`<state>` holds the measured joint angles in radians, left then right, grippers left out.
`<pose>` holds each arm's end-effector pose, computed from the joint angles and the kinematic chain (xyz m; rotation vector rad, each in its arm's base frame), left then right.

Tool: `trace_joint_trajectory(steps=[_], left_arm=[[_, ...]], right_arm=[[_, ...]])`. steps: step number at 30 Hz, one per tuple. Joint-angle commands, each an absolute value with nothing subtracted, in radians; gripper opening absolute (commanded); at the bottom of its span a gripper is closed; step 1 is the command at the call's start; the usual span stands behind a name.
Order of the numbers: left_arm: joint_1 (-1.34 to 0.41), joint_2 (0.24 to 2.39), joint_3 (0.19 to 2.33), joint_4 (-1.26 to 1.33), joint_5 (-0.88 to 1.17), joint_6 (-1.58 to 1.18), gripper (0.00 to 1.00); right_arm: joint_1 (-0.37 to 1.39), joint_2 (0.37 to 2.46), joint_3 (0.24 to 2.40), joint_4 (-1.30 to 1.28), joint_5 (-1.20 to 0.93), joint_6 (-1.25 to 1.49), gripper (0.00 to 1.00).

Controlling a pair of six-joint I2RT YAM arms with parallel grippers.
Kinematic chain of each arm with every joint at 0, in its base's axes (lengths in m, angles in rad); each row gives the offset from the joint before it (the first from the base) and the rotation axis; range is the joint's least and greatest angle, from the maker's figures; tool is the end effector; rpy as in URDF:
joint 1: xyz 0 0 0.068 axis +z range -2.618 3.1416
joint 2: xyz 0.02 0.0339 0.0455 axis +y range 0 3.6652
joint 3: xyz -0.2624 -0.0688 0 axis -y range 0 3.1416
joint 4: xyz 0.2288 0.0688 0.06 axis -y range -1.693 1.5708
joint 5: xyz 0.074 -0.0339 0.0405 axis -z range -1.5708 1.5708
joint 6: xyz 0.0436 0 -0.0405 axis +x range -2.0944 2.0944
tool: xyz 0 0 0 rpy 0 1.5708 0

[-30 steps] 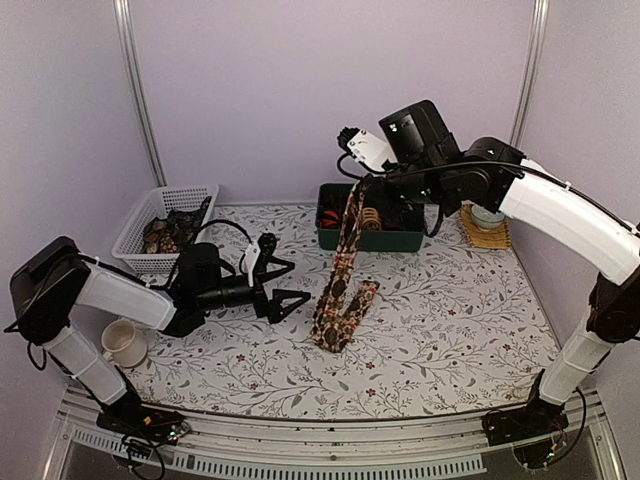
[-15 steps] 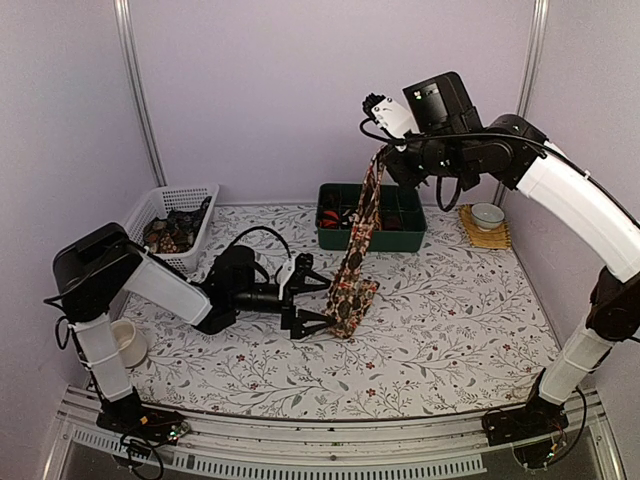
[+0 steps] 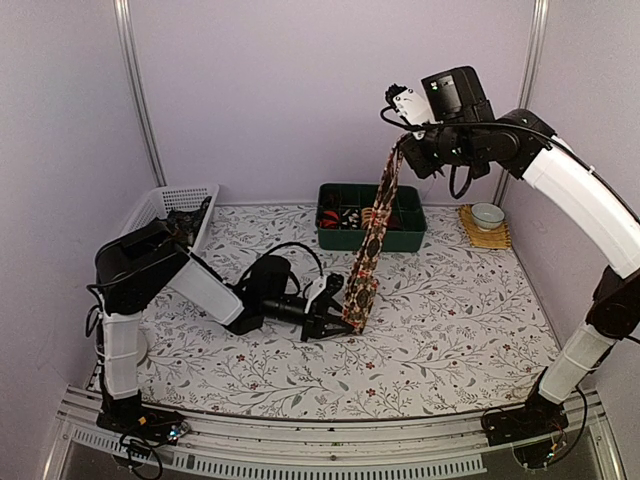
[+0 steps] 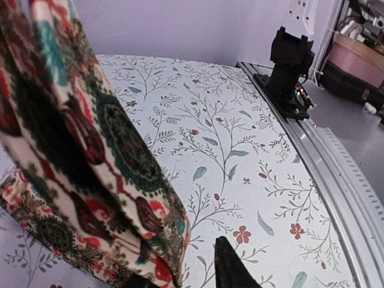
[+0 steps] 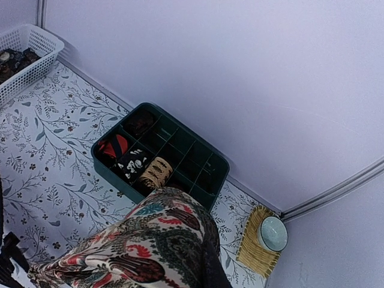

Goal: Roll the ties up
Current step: Pick up the tie.

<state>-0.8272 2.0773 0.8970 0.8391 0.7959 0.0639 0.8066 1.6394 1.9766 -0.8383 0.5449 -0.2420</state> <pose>0.2400 -0.3069 0.1192 1.3466 1.4924 -1.2586 0.2458 0.2238 0.4541 -0.7050 1.8715 -0.2038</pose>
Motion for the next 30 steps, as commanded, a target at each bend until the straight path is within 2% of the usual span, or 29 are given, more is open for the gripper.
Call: trace_joint_trajectory(steps=[1,3,7,11,15,20,25,30], left_arm=[[-0.848,2.081,0.934,0.808,0.797,0.059,0.17],[-0.850,2.059,0.935,0.784,0.767,0.043,0.00],[-0.851,1.925,0.953,0.531,0.592,0.041,0.00],[-0.850,1.725,1.016,0.134,0.398,0.023,0.00],[-0.853,1.523,1.117,-0.259,0.315,-0.037,0.00],[-0.871,1.368,1.242,-0.650,0.215,-0.099,0.00],[-0.866,1.332,1.282,-0.868,0.176,-0.092,0.00],[-0.828,1.509,1.231,-0.904,0.282,0.027,0.00]], right_arm=[[0.778,1.509,1.986,-0.823,0.562,-0.222,0.00],[0.770,1.504,1.972,-0.822,0.566,-0.220,0.00],[0.744,1.499,1.935,-0.841,0.565,-0.203,0.00],[0.718,1.515,1.899,-0.922,0.523,-0.151,0.00],[0.714,1.540,1.857,-1.026,0.455,-0.074,0.00],[0.714,1.520,1.767,-1.073,0.347,-0.011,0.00],[0.714,1.468,1.596,-1.033,0.148,0.056,0.00],[0.707,1.508,1.416,-1.037,0.066,0.086,0.00]])
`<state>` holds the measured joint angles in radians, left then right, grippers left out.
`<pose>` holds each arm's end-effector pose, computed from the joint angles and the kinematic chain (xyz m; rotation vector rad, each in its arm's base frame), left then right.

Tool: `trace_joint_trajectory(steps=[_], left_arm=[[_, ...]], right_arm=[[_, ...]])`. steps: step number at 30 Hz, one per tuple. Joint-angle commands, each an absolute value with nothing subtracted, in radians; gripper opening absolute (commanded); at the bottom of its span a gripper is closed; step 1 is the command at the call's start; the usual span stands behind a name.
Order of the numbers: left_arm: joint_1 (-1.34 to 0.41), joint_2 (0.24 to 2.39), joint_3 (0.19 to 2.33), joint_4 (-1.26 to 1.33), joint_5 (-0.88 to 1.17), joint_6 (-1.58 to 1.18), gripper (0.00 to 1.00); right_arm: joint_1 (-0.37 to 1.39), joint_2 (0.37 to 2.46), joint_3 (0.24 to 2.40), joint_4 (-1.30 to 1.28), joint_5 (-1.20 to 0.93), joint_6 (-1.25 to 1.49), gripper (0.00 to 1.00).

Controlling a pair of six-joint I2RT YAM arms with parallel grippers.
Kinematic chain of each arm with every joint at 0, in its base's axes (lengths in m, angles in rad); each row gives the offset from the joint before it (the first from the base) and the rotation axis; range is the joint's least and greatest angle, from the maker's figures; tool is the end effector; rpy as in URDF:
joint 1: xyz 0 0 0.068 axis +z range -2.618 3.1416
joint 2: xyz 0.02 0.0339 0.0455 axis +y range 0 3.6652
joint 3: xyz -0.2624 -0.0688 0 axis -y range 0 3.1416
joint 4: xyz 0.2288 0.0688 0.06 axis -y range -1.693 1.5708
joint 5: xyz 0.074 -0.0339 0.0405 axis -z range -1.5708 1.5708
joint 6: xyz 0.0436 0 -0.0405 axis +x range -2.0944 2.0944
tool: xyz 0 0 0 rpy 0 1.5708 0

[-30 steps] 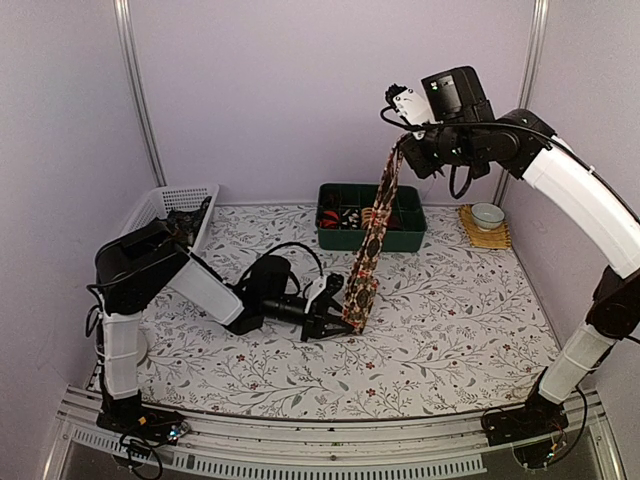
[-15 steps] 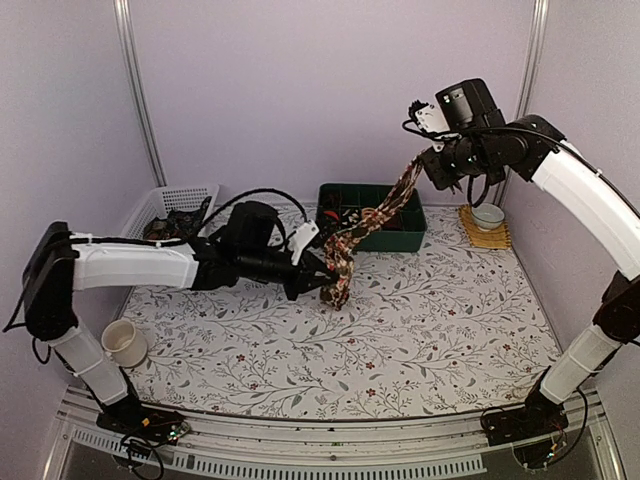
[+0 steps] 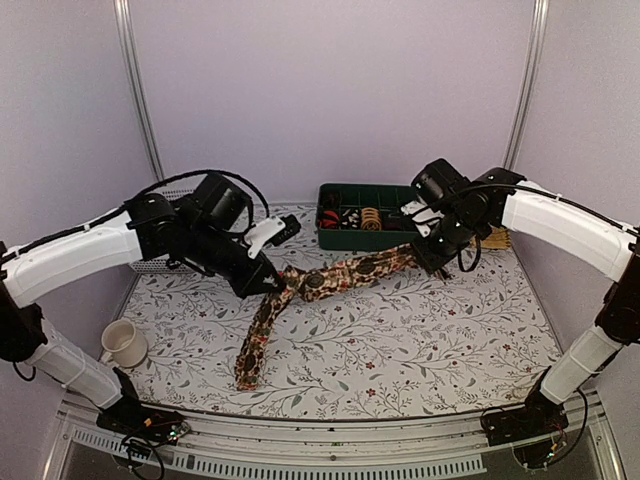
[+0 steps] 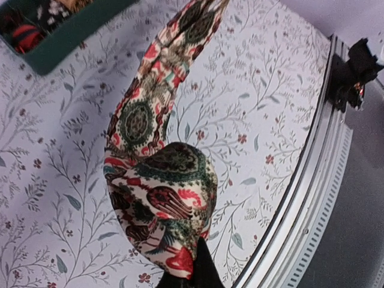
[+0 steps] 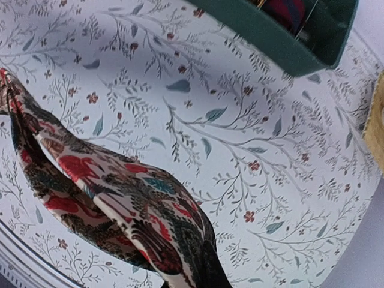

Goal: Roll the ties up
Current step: Pick up the tie, then place the tie at the center of the board.

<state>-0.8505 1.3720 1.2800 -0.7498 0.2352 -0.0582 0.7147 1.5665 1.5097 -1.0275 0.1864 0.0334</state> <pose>0.1764 -0.2164 0.3226 1.0688 2.2633 -0.6842 0.2359 0.1940 0.3195 -0.8189 2.4922 0.0096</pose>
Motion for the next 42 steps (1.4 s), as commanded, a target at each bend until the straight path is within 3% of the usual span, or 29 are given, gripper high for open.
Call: trace_joint_trajectory(steps=[1,9,11,16,19,22,26,35,39,42], left_arm=[[-0.815,1.549,1.234,-0.904,0.297,0.051,0.00],[-0.718,1.908,1.486,-0.954,0.350,0.225,0.00],[-0.694,2.009,1.571,-0.968,0.351,0.235,0.00],[-0.661,2.165,1.737,-0.969,0.337,0.245,0.16],[-0.662,2.233,1.811,-0.981,0.238,0.239,0.34],[-0.658,2.252,1.822,-0.959,0.136,0.230,0.64],[-0.654,2.229,1.777,-0.893,0.017,0.221,0.82],[-0.628,2.168,1.682,-0.853,-0.058,0.227,0.88],[-0.600,2.041,1.605,-0.742,0.052,0.198,0.88],[-0.584,1.931,1.573,-0.691,0.006,0.156,0.93]], right_arm=[[0.703,1.516,1.379,-1.031,0.056,0.081,0.00],[0.632,1.644,1.288,-1.044,0.177,0.080,0.00],[0.612,1.670,1.263,-1.034,0.197,0.084,0.07],[0.535,1.739,1.224,-0.998,0.270,0.105,0.20],[0.485,1.794,1.238,-0.991,0.369,0.133,0.28],[0.444,1.823,1.284,-0.988,0.444,0.155,0.38],[0.422,1.843,1.329,-0.973,0.478,0.163,0.42],[0.401,1.916,1.342,-0.904,0.501,0.185,0.44],[0.400,1.867,1.326,-0.806,0.345,0.194,0.43],[0.404,1.821,1.305,-0.746,0.226,0.198,0.43]])
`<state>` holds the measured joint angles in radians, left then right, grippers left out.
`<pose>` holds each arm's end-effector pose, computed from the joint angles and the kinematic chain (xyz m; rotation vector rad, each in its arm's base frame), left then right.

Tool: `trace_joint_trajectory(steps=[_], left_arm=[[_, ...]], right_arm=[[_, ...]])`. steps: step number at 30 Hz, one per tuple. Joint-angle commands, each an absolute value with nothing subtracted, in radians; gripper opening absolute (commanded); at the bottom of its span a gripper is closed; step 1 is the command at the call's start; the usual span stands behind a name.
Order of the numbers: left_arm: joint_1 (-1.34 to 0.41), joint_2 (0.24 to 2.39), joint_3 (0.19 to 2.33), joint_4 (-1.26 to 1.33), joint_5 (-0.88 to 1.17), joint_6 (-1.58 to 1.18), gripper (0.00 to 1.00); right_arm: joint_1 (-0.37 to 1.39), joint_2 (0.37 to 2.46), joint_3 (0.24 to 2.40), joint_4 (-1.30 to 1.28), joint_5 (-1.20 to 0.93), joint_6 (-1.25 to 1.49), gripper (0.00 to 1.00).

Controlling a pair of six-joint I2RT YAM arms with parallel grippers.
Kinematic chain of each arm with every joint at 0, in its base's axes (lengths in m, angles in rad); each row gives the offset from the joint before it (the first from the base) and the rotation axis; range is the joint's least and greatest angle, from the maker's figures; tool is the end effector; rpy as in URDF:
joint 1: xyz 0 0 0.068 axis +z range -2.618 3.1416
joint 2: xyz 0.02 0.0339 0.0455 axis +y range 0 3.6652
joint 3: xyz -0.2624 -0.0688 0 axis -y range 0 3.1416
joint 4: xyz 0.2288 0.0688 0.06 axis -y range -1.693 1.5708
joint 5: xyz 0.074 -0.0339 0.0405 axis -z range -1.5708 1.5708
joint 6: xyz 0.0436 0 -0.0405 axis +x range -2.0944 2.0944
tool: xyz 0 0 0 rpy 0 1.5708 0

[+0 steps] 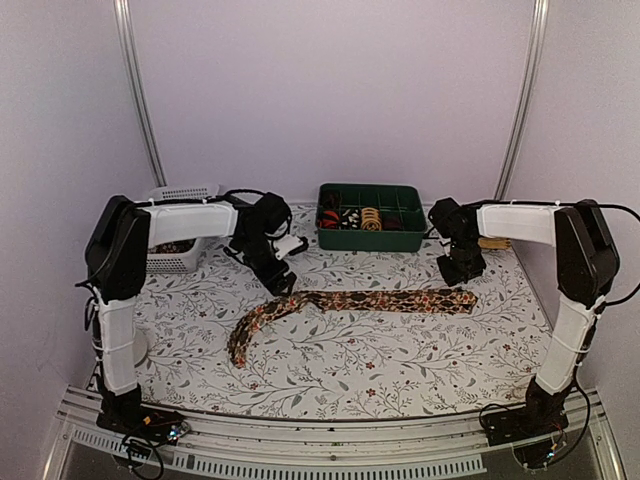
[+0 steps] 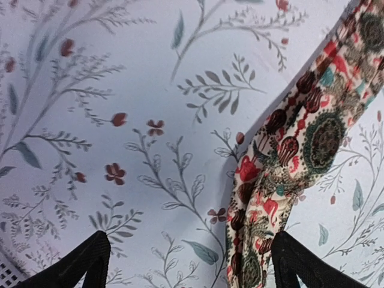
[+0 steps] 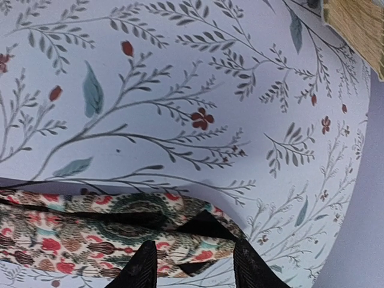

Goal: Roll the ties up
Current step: Place the tie at the center of the board, then flatten out the tie at the center of the board.

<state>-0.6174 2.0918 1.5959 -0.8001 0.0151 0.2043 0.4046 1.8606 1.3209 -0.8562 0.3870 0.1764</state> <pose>0.3358 -0.2392 0.1718 1.1506 2.6336 -0.1027 0.3209 0.1195 0.1862 -0.2738 2.8163 -0.4601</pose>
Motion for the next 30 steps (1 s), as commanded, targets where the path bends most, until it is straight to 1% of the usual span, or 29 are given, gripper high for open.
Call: trace_joint_trajectory(steps=[1,5,7,8,12,16,18,23,26,30], left_arm=[[-0.582,1.909,1.566,-0.688,-0.013,0.145,0.93],[-0.581,1.819,1.509,-0.681,0.028,0.096,0.94],[-0.597,1.758,1.450,-0.678,0.071,0.060,0.98],[-0.615,1.721,1.415,-0.671,0.066,0.038,0.98],[-0.696,1.580,1.249,-0.635,-0.016,-0.098,0.99],[-0.764,1.459,1.100,-0.645,-0.173,-0.282,1.00],[-0.794,1.411,1.043,-0.665,-0.206,-0.373,1.00],[-0.887,1.365,0.919,-0.709,-0.264,-0.585,1.00],[-0.936,1.382,0.896,-0.761,-0.329,-0.691,1.00],[-0.984,1.433,0.890,-0.818,-0.358,-0.783,1.00]], right_arm=[[0.404,1.803,1.296,-0.724,0.184,0.200,0.43],[0.416,1.756,1.258,-0.653,0.066,0.208,0.43],[0.431,1.739,1.233,-0.630,0.022,0.205,0.43],[0.441,1.731,1.220,-0.622,0.015,0.201,0.43],[0.473,1.711,1.180,-0.592,0.020,0.199,0.43],[0.485,1.685,1.133,-0.559,-0.006,0.211,0.43],[0.487,1.676,1.123,-0.547,-0.012,0.226,0.43],[0.486,1.657,1.102,-0.496,-0.026,0.272,0.43],[0.487,1.654,1.093,-0.470,-0.032,0.293,0.44],[0.488,1.651,1.084,-0.453,-0.018,0.303,0.43]])
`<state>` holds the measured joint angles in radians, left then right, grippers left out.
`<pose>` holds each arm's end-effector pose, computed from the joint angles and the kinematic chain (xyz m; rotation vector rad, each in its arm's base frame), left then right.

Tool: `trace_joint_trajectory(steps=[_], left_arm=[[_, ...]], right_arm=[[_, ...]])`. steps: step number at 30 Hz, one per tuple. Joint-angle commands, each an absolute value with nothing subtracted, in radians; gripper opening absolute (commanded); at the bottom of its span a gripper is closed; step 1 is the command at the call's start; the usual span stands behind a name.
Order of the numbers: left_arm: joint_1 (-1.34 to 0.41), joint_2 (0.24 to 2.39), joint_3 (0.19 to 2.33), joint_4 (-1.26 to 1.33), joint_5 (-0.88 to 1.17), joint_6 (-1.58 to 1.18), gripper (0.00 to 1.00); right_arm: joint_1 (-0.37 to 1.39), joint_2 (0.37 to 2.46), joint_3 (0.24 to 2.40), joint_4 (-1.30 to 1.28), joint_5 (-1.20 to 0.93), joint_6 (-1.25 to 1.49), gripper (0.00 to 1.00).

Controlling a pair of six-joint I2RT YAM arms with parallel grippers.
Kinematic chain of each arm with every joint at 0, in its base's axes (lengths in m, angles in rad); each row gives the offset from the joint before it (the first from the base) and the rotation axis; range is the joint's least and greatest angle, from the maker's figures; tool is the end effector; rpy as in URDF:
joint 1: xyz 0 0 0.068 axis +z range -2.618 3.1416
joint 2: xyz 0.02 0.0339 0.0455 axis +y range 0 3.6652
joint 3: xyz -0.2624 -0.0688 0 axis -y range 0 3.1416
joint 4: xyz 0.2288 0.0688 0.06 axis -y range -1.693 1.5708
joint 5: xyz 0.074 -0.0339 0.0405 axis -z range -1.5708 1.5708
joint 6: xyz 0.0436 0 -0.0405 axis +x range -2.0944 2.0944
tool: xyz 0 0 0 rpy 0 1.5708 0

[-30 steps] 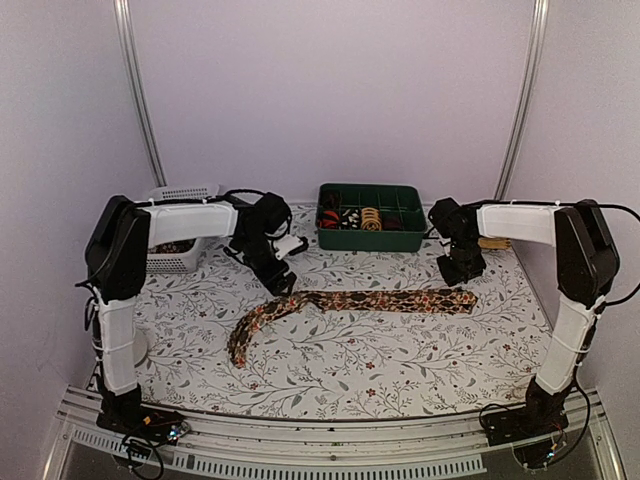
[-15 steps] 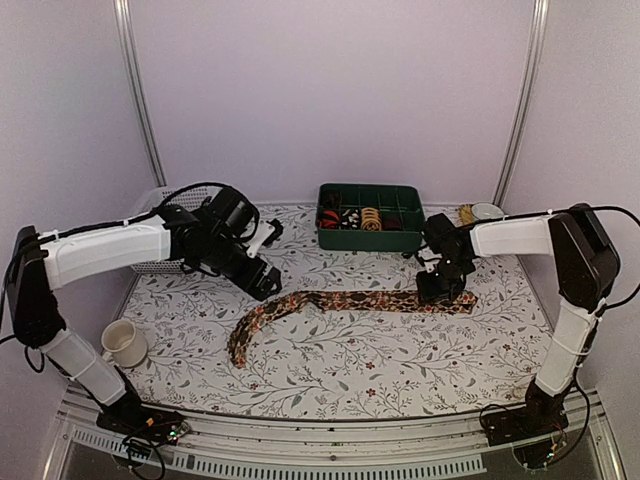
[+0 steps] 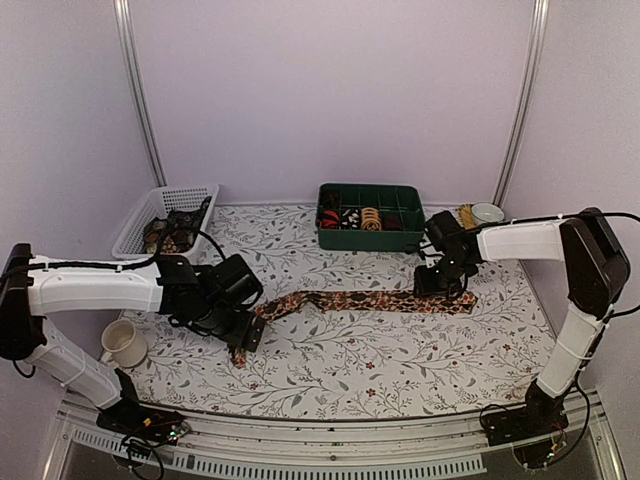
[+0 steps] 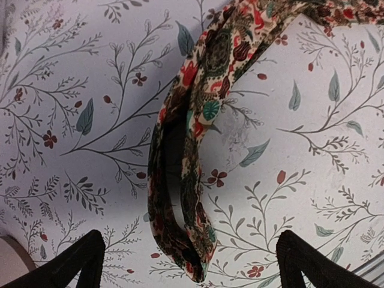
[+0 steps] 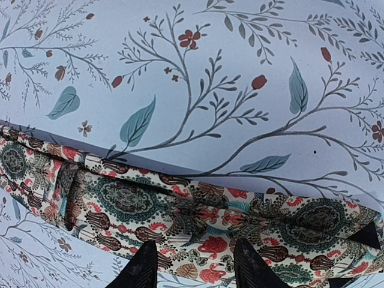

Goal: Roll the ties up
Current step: Flatten out the tie at the center of the board.

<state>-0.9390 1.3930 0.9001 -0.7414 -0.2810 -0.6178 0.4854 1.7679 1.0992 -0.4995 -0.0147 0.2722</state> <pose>0.1526 -0.1880 0.2070 0.3687 2.6825 -0.0502 0.2953 0.1565 0.1679 -0.2982 2.7478 0.2275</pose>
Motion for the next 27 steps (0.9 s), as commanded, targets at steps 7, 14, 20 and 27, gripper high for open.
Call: trace_joint_trajectory(steps=[7,14,20,27], left_arm=[[-1.005,1.462,0.839,-0.796,-0.343,-0.840,0.97],[-1.003,1.509,0.822,-0.758,-0.330,-0.816,0.88],[-1.004,1.523,0.791,-0.697,-0.303,-0.805,0.73],[-1.001,1.530,0.809,-0.660,-0.288,-0.736,0.21]], right_arm=[[0.488,1.667,1.069,-0.432,-0.015,0.311,0.43],[0.488,1.669,1.065,-0.423,-0.017,0.314,0.43],[0.488,1.674,1.066,-0.420,-0.016,0.318,0.43],[0.488,1.724,1.079,-0.430,-0.020,0.317,0.44]])
